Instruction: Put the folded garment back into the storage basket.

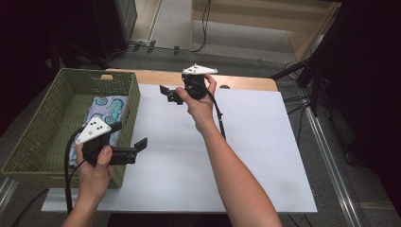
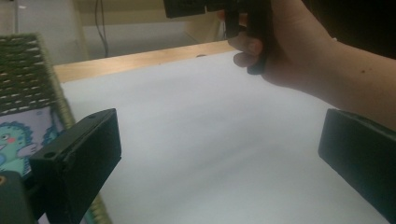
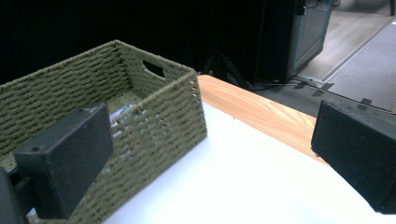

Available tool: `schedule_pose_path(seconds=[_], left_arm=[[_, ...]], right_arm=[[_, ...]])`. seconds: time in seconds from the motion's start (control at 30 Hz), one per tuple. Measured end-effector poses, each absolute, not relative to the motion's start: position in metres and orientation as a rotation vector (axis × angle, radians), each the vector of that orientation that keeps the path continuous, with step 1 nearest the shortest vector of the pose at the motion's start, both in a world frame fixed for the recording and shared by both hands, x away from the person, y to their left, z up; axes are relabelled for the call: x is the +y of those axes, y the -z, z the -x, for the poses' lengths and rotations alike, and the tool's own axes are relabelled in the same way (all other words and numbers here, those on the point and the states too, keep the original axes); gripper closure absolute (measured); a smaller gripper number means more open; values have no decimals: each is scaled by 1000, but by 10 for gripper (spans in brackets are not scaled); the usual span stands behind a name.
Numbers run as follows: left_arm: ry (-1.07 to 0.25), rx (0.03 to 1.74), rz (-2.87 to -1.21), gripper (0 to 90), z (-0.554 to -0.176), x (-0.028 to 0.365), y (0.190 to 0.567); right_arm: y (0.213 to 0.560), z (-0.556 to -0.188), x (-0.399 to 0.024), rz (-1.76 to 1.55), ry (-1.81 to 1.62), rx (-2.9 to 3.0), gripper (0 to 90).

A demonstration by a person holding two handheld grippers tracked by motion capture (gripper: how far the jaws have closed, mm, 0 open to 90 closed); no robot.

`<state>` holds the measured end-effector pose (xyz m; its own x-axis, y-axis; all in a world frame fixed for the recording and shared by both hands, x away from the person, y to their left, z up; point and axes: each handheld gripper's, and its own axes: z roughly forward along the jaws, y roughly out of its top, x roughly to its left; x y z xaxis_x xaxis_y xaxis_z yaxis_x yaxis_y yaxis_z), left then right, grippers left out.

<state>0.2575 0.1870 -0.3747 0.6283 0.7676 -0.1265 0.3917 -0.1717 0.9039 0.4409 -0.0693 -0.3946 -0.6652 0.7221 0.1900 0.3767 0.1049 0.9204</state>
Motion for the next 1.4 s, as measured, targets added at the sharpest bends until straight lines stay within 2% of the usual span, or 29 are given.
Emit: schedule_pose_path(seconds=[0.6, 1.4], left_arm=[[-424, 872, -1803, 0, -259, 138, 390], [-398, 878, -1831, 0, -263, 126, 428]], right_arm=[[405, -409, -138, -1144, -1572, 1997, 0], [433, -352, -197, -1120, -1502, 1952, 0]])
